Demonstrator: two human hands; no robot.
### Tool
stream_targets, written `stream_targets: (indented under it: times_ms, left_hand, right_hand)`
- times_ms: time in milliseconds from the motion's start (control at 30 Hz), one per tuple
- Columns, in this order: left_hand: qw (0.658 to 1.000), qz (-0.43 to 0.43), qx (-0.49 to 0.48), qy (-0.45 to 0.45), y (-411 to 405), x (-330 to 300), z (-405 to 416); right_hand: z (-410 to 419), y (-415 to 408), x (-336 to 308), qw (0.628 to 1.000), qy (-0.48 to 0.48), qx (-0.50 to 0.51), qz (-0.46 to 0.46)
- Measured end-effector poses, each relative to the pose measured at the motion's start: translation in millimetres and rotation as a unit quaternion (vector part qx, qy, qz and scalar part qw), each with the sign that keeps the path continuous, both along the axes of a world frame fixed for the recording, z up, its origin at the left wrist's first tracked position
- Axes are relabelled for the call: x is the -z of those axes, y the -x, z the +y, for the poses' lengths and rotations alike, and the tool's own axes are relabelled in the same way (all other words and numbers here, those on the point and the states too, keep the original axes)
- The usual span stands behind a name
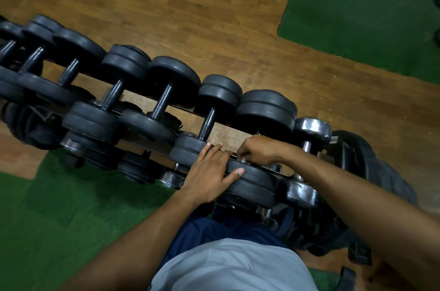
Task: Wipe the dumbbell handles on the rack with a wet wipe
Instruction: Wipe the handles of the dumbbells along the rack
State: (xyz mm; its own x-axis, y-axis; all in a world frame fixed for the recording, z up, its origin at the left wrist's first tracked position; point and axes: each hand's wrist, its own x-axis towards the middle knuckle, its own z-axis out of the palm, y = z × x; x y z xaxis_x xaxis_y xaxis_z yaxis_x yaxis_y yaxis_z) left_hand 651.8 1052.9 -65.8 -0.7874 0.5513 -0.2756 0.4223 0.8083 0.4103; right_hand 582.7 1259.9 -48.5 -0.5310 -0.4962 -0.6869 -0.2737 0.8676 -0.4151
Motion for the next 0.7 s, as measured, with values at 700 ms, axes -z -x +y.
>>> stream_targets:
  times_ms: [700]
  left_hand:
    - [1.000,0.000,-0.003,0.006,-0.6,-0.4,0.9]
  right_hand:
    - [42.5,-67.1,30.0,0.774,0.171,0.600,-0.106]
